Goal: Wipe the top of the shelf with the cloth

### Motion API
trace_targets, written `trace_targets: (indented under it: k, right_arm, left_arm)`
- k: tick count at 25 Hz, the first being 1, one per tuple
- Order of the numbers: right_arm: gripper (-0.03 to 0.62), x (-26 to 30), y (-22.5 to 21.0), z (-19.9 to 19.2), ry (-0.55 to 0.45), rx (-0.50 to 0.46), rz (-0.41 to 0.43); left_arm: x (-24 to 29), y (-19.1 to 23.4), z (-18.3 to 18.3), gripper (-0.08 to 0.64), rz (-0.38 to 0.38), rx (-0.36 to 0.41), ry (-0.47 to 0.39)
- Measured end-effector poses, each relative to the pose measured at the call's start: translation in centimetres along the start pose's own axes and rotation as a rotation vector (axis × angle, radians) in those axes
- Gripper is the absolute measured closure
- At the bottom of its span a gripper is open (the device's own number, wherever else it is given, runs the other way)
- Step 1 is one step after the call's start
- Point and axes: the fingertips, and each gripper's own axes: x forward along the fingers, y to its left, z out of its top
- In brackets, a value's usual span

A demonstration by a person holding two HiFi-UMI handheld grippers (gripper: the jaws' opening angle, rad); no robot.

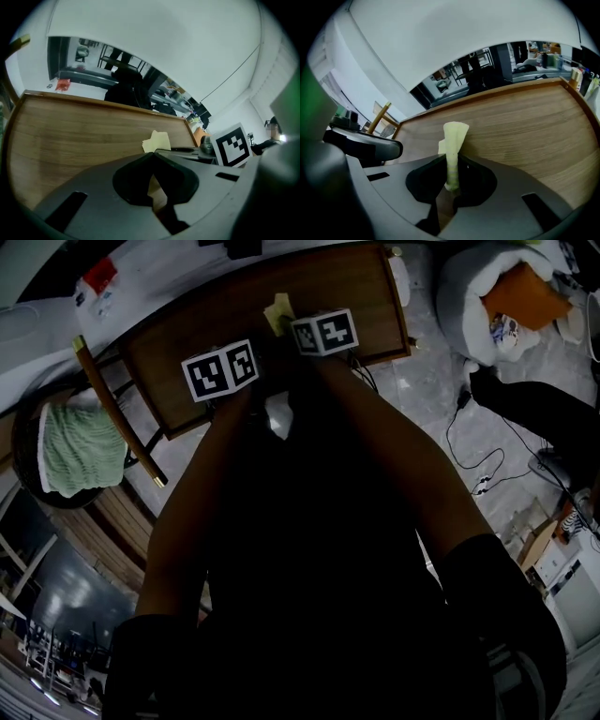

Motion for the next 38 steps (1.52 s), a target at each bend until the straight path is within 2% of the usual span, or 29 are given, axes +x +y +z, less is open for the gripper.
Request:
trace_targets:
  k: [9, 17, 26, 31, 36, 38]
  right_arm:
    - [0.545, -4.7, -7.6, 0.3, -0.013, 0.016, -0.059]
    - [0.545, -7.6, -12.0, 0.5, 0.014, -0.005, -0.089]
    - [0.545, -9.5, -15.3, 1.1, 0.027, -0.049, -0.118]
    - [0.545, -10.4, -16.7, 1.2, 0.057, -0.093, -0.151]
    - [0.545, -10.4, -16.2, 1.4, 0.036, -0.067, -0.198]
    - [0.545, -10.0, -14.3, 2.1, 0.000, -0.050, -0.175]
  left_arm:
    - [5.0, -6.8, 0.0, 0.549, -0.080, 0.053, 0.049]
    - [6.1, -9.9, 1.1, 0.551, -0.102, 0.057, 0.023]
    - [5.2, -9.8, -0.1, 0.549, -0.087, 0.022, 0.016]
    - [3.7, -9.1, 0.1, 0.549, -0.087, -0.021, -0.021]
    - [1.7, -7.5, 0.7, 0.549, -0.081, -0.026, -0.050]
    - [0.4, -6.5, 1.3, 0.549, -0.081, -0.030, -0.071]
